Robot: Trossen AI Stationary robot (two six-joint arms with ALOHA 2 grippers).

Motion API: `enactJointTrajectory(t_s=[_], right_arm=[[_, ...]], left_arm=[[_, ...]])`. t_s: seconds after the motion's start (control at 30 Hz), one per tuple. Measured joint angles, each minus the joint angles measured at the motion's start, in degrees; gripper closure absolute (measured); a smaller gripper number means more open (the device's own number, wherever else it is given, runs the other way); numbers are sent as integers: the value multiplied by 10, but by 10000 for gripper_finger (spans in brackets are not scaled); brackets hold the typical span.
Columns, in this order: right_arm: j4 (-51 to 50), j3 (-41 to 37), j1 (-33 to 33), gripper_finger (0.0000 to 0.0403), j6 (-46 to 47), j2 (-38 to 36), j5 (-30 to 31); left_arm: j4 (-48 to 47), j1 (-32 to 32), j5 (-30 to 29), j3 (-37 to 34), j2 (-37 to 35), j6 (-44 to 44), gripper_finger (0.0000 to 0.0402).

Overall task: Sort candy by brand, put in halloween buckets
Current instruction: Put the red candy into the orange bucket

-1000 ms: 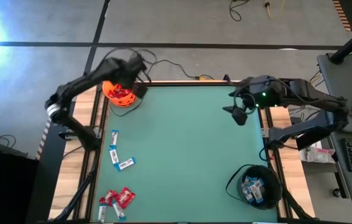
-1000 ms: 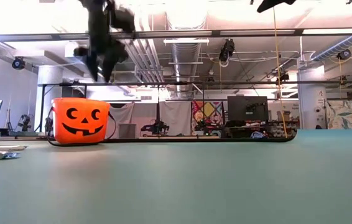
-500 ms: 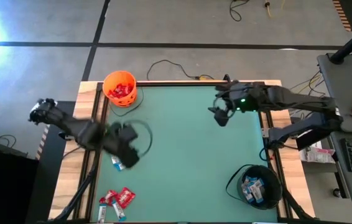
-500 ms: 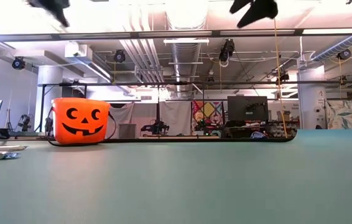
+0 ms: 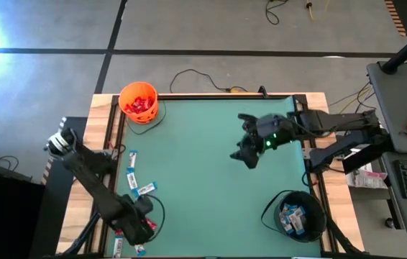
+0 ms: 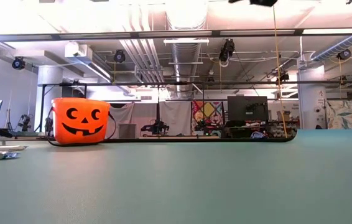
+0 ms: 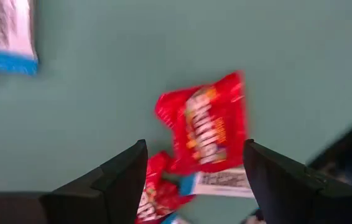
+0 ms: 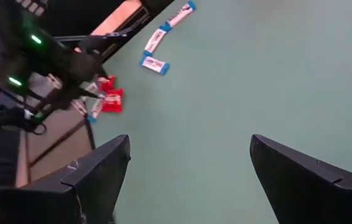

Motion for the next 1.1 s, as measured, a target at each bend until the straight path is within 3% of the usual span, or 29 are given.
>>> enactJointTrajectory(t_s=[0.13, 0.47, 0.67, 0.9, 1.03, 1.1], right_arm=[[8, 0, 51, 78, 44, 4, 47], [48, 0, 87, 78, 97, 5, 53], [48, 0, 88, 78, 113, 5, 60], [39, 0, 107, 78, 88, 5, 81], [-19, 0, 106, 78, 54, 5, 82], [-53, 0, 106, 78, 80, 5, 82]], left_arm=[[8, 0, 25, -1, 56, 26, 156], [99, 5, 26, -2, 126, 23, 156], [97, 6, 13, -1, 146, 7, 175], [84, 7, -46, -2, 135, 9, 277], [50, 11, -104, -2, 108, 18, 355], [30, 22, -136, 1, 83, 28, 379]])
